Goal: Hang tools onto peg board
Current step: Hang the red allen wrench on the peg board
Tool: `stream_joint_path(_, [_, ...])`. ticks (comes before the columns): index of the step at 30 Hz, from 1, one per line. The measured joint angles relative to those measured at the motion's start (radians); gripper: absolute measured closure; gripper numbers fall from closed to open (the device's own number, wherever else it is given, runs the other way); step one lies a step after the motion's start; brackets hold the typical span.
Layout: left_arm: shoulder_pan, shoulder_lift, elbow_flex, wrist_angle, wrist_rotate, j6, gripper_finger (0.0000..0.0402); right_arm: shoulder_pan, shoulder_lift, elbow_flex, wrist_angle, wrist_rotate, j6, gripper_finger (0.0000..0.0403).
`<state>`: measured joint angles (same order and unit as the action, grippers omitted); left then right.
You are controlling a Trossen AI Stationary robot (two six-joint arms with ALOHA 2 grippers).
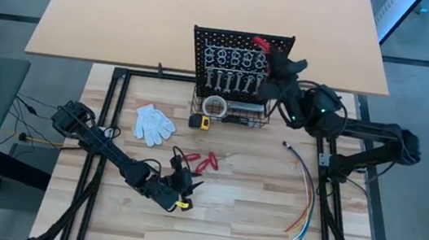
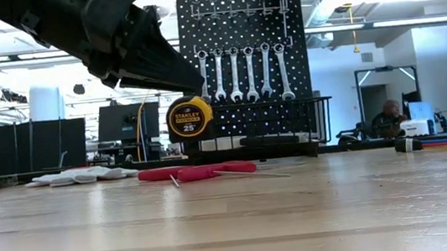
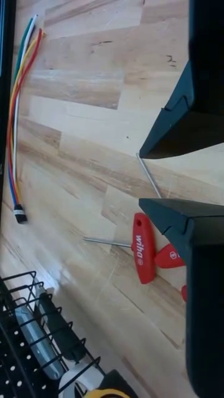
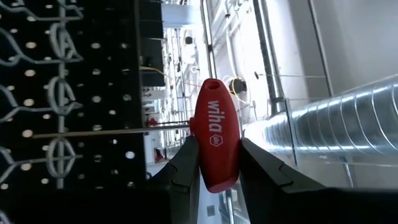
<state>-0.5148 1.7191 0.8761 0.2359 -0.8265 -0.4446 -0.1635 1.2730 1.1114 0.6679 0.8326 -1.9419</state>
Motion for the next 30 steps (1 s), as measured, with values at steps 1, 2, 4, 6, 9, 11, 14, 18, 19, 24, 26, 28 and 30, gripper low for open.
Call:
stream_joint_path(1, [0.000, 0.000, 0.000, 0.000, 0.000, 0.000, 0.0295, 0.001, -0.007, 0.000, 0.002, 0.000, 0.000, 0.0313])
stream_joint_path(2, [0.000, 0.000, 0.000, 0.000, 0.000, 0.000, 0.0295, 0.002, -0.012, 0.000, 0.007, 0.000, 0.000, 0.0313])
stream_joint_path(4, [0.000, 0.000, 0.000, 0.000, 0.000, -0.001, 0.0295, 0.010, -0.022, 0.000, 0.021, 0.003, 0.004, 0.0313])
stream_joint_path(6, [0.000, 0.000, 0.000, 0.000, 0.000, -0.001, 0.0295, 0.017, -0.035, 0.000, 0.024, 0.012, 0.000, 0.0313])
stream_joint_path(9, [0.000, 0.000, 0.000, 0.000, 0.000, -0.001, 0.0295, 0.019, -0.049, 0.000, 0.025, 0.015, 0.011, 0.0312])
stream_joint_path(11, [0.000, 0.000, 0.000, 0.000, 0.000, -0.001, 0.0295, 0.019, -0.051, 0.000, 0.014, 0.015, 0.037, 0.0312])
stream_joint_path(14, [0.000, 0.000, 0.000, 0.000, 0.000, -0.002, 0.0295, 0.014, -0.051, 0.000, -0.016, 0.015, 0.085, 0.0312])
stream_joint_path(18, [0.000, 0.000, 0.000, 0.000, 0.000, -0.002, 0.0295, -0.012, -0.044, 0.000, -0.108, 0.014, 0.141, 0.0312])
stream_joint_path(19, [0.000, 0.000, 0.000, 0.000, 0.000, -0.003, 0.0295, -0.018, -0.042, 0.000, -0.127, 0.014, 0.157, 0.0312])
stream_joint_path(24, [0.000, 0.000, 0.000, 0.000, 0.000, -0.004, 0.0295, -0.048, -0.042, -0.001, -0.180, 0.010, 0.243, 0.0310])
stream_joint_path(26, [0.000, 0.000, 0.000, 0.000, 0.000, -0.004, 0.0295, -0.055, -0.042, 0.000, -0.192, 0.009, 0.265, 0.0307])
stream_joint_path(28, [0.000, 0.000, 0.000, 0.000, 0.000, -0.004, 0.0295, -0.058, -0.041, 0.000, -0.198, 0.008, 0.268, 0.0299])
stream_joint_path(30, [0.000, 0.000, 0.000, 0.001, 0.000, -0.004, 0.0295, -0.062, -0.042, 0.000, -0.196, 0.007, 0.270, 0.0288])
